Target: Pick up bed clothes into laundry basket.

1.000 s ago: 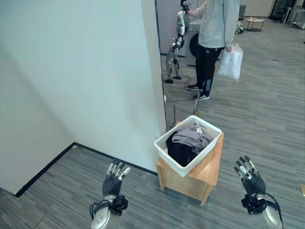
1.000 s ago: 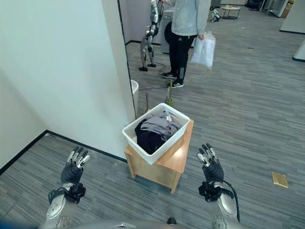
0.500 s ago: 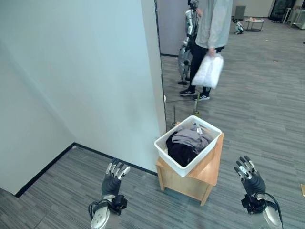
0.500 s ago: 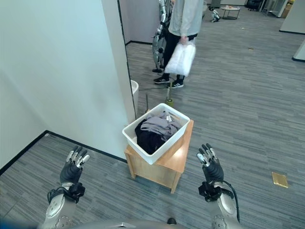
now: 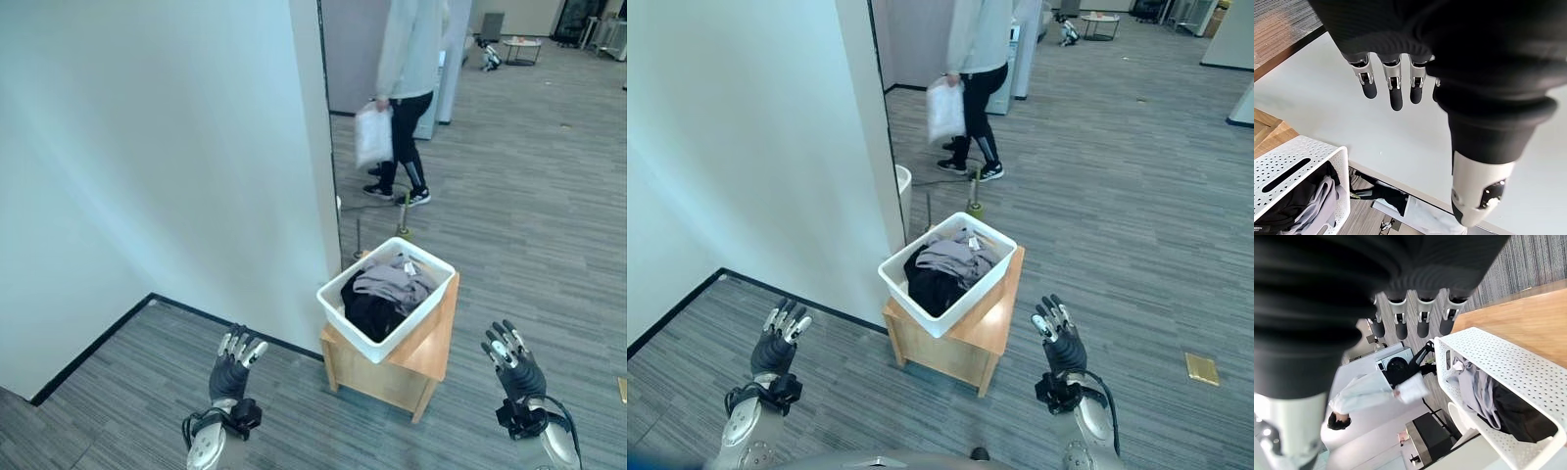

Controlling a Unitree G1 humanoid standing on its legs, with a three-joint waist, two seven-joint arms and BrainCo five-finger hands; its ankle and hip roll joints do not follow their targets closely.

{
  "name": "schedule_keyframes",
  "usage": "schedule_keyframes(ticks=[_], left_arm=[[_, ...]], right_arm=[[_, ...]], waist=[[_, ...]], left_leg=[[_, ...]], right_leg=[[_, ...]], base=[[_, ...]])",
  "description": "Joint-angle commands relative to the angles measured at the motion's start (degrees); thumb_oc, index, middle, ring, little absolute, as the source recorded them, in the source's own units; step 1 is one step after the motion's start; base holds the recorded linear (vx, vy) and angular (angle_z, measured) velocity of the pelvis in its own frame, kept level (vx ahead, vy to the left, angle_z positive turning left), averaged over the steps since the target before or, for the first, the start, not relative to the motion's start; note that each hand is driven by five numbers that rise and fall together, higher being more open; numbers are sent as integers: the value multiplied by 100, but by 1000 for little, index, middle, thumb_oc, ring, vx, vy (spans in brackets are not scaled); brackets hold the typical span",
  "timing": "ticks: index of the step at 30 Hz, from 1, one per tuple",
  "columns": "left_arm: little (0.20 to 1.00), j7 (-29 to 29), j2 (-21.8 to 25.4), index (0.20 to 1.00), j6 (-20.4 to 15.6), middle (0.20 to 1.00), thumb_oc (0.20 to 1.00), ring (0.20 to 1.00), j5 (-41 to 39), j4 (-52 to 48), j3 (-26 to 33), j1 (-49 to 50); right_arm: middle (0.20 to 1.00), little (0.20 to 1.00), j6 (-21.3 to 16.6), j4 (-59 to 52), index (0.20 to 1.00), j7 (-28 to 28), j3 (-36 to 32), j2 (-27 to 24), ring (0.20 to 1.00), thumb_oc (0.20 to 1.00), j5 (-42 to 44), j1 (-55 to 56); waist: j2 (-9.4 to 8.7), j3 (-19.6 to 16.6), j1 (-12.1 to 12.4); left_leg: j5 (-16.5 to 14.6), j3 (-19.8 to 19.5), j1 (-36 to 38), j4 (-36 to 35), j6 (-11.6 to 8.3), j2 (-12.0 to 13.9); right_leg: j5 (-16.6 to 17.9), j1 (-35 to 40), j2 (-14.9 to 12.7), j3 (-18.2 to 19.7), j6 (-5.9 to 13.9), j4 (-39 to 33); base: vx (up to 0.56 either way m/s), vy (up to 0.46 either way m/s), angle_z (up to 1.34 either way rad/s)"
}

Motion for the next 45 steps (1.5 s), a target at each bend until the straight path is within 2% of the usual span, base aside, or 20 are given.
schedule_keyframes(ticks=[1,45], left_arm=[[1000,-31,348,1000,-224,1000,1000,1000,37,-158,5,-239],[1000,97,380,1000,-260,1000,1000,1000,-42,-83,80,-345]], right_arm=[[1000,1000,-318,-86,1000,59,132,39,1000,1000,34,-358],[1000,1000,-315,9,1000,50,237,62,1000,1000,72,-464]], waist=[[-87,-108,-33],[-109,-88,-22]], left_leg=[[272,-166,-272,58,-20,-103],[240,-125,-251,58,8,-95]], right_leg=[[-592,390,-48,168,102,462],[-559,376,-31,234,103,446]], base=[[0,0,0],[0,-1,0]])
